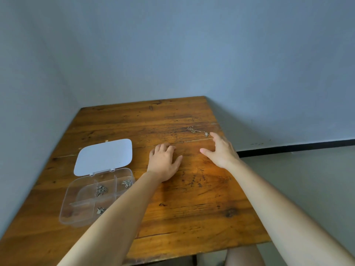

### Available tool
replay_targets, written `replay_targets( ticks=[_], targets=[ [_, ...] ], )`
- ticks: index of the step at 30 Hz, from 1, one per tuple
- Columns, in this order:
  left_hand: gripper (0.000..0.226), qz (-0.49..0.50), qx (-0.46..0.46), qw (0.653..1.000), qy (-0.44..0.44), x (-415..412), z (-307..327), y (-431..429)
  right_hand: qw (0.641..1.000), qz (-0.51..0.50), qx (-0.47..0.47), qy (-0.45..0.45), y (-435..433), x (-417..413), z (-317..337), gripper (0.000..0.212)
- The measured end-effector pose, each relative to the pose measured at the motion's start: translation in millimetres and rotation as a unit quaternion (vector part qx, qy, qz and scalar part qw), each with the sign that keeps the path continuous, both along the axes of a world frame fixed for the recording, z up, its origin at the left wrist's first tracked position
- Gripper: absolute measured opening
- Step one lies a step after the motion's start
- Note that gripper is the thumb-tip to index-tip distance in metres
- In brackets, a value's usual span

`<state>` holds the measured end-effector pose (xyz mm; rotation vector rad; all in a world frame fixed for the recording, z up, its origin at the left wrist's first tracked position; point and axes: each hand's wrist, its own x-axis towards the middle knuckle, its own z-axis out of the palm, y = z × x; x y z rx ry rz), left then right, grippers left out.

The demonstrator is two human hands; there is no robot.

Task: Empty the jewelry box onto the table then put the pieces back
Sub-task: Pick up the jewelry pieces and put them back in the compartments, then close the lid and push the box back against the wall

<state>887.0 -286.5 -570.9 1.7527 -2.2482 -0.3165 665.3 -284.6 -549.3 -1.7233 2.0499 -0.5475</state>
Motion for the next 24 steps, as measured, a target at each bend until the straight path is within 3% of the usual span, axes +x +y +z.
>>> replay_targets(
  ticks=[4, 8, 14, 19, 24],
  targets=[
    [0.046, 0.012, -0.076, 0.996, 0.054, 22.6, 23.9, 30.4, 1.0, 0.017, 0.0, -0.002, 24.4, 22.1, 5.3, 0.076],
    [0.045, 0.045, -0.1, 0.993, 0.048, 76.8, 38.3, 54.1, 0.998, 0.046, 0.002, -0.04, 41.9, 68.2, 5.8, 0.07],
    [0.046, 0.179, -0.115, 0.975, 0.065, 175.3, 36.8, 89.1, 0.977, 0.102, 0.004, -0.187, 78.9, 170.0, 3.1, 0.067],
    [0.066, 0.253, -0.012, 0.948, 0.195, 204.4, 18.0, 114.8, 0.97, 0.17, 0.024, -0.174, 98.8, 234.9, -1.3, 0.084],
    [0.066, 0.272, -0.023, 0.937, 0.215, 199.2, 17.7, 130.0, 0.971, 0.223, 0.051, -0.065, 101.8, 240.6, -1.9, 0.121]
  ],
)
